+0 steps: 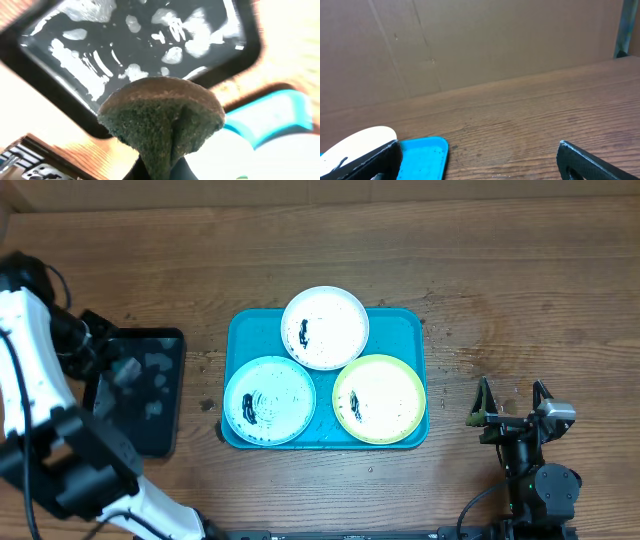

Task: Clean dirty plates on tray and stack at the side
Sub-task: 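Swish the sponge in the basin water with the left gripper, then carry the wet sponge over the light blue plate with the left gripper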

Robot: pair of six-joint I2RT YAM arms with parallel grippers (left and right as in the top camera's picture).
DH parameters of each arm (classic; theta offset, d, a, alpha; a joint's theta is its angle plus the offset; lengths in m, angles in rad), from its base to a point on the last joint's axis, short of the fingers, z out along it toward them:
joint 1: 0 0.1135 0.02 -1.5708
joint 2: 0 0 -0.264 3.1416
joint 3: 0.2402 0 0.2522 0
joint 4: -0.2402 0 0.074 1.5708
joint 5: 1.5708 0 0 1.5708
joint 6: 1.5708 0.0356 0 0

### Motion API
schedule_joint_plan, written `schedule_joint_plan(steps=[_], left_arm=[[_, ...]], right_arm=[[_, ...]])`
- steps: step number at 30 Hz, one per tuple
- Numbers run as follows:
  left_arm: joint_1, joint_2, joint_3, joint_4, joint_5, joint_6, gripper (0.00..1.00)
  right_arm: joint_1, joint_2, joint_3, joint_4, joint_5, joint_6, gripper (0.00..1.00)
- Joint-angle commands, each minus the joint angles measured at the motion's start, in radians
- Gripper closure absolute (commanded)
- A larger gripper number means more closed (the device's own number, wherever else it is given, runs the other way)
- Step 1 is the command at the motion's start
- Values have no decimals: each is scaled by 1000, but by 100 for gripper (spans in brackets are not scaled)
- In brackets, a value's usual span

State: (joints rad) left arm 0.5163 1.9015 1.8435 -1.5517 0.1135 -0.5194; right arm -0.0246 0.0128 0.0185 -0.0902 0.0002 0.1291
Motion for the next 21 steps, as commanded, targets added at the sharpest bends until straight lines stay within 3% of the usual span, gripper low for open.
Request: schedule_joint_plan(steps=[1, 5, 7, 12, 21], left_arm=[[-27, -118, 41, -51, -10, 18, 96], [-92, -151, 41, -139, 50, 21, 96], [-146, -158, 26, -138, 104, 76, 96], [-371, -157, -61, -120, 124, 78, 96], [-768, -156, -423, 261, 107, -28, 95]], right_arm=[[-1, -9, -11, 6, 2, -6, 0], [-1, -9, -11, 6, 2, -6, 0], [-1, -9, -11, 6, 2, -6, 0], [-1, -9, -11, 6, 3, -6, 0], [-1, -9, -11, 6, 2, -6, 0]])
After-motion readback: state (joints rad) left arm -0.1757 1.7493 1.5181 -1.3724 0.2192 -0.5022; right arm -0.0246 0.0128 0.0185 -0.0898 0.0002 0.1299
